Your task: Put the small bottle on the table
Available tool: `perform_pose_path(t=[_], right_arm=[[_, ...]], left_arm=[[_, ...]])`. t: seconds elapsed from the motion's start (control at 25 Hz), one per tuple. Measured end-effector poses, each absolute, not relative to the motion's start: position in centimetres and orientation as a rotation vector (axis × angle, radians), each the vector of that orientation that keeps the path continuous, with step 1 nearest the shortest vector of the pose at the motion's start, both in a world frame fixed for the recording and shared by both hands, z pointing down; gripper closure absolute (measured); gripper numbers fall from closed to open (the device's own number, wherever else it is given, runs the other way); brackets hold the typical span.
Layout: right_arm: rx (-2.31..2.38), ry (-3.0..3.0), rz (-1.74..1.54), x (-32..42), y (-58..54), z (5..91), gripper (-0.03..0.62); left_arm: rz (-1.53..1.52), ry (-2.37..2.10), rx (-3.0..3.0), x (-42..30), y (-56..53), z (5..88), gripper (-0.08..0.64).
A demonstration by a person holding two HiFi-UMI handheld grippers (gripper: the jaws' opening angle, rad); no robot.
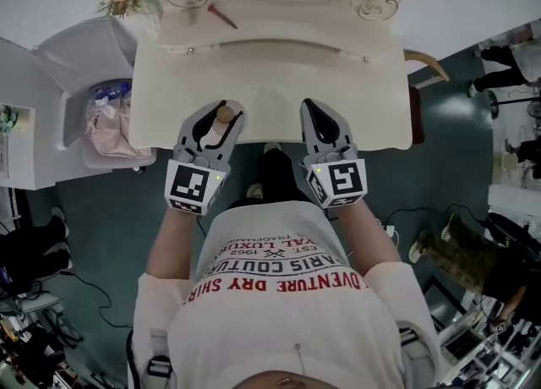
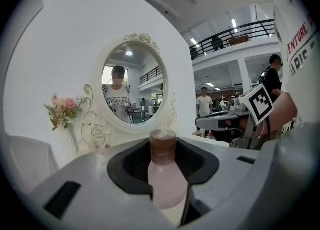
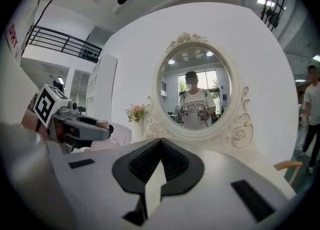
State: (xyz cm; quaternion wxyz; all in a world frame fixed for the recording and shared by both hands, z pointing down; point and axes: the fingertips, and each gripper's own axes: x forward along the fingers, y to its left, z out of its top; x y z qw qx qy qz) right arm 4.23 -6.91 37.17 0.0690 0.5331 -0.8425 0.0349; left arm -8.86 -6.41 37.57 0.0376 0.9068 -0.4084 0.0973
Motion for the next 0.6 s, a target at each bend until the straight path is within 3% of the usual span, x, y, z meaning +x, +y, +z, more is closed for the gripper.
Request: perform_pose_path(t=[0.6], right_arm=[[1.523, -2.583, 0.153, 7.5, -19.0, 43.3, 0.594]], left_arm=[[0.315, -1.157, 2.743, -3.4, -17.6, 46.0, 0.416]])
